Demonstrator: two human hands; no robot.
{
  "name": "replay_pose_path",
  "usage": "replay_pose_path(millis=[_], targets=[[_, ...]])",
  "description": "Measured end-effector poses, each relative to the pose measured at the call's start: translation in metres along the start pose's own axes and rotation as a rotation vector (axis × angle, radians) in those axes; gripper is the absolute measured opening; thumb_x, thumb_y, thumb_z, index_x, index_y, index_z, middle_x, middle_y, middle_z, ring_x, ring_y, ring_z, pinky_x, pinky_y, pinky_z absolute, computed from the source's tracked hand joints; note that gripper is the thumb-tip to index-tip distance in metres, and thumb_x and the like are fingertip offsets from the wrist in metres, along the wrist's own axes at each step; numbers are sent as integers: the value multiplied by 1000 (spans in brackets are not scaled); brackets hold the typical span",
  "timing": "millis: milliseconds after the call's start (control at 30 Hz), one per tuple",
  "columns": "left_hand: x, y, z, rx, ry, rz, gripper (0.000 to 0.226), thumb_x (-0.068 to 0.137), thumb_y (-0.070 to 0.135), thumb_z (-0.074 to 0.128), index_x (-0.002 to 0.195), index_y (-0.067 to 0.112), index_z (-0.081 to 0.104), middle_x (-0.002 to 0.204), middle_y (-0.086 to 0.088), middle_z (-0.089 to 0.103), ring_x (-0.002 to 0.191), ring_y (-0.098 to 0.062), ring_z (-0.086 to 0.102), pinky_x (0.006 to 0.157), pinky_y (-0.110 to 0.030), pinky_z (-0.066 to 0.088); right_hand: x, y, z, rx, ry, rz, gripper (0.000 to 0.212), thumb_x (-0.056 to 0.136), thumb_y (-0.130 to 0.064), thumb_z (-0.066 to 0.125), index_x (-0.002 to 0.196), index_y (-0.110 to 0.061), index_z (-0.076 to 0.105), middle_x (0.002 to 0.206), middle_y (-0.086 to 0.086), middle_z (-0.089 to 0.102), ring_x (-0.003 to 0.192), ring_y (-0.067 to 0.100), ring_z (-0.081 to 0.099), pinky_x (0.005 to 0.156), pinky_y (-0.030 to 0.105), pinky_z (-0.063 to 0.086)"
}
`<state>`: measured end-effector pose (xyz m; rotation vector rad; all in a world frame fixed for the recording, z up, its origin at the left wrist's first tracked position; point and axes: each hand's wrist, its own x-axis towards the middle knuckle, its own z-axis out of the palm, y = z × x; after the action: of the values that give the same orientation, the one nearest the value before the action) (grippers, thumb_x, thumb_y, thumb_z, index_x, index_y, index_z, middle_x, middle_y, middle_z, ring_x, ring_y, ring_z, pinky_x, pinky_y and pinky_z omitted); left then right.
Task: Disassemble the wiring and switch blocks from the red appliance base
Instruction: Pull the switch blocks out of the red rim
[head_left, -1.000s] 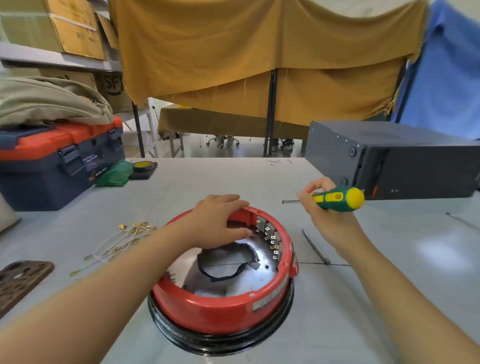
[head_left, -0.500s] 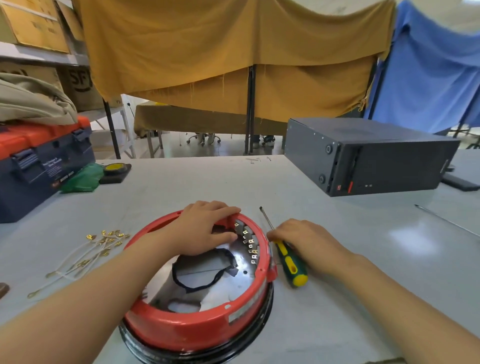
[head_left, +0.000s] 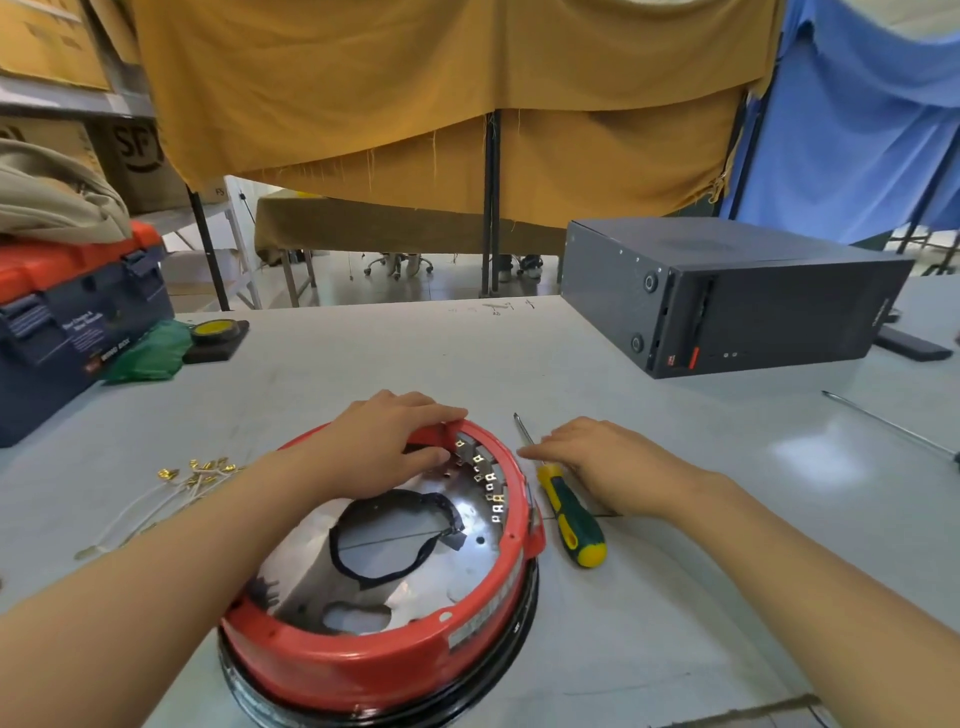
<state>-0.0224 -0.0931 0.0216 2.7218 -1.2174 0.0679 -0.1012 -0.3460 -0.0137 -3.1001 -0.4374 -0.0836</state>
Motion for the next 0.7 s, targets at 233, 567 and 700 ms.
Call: replay_pose_path(millis=[233,567,700], targets=[[-6,-5,-2,21,-8,10,45,96,39,44,139,45,33,136,14,44,118,-18,43,100,-38,36,11,-24,-32,437,310,90,27,98,-14,50,121,-19,64,123,-3,63,105,5,53,89,10,38],[-5,0,-10,-231,84,32,25,87,23,64,111,22,65,94,7,66,84,-6,56,73,-9,37,46,-69,-38,672,258,126,15,91,-13,61,102,-15,71,96,-1,70,84,7,62,68,2,43],[-4,-2,-13,-214,73,52,19,84,24,67,102,20,68,80,10,63,70,-1,52,67,-9,38,54,-66,-33,807,205,151,12,89,-11,63,90,-19,72,85,-1,72,76,12,67,74,22,56]])
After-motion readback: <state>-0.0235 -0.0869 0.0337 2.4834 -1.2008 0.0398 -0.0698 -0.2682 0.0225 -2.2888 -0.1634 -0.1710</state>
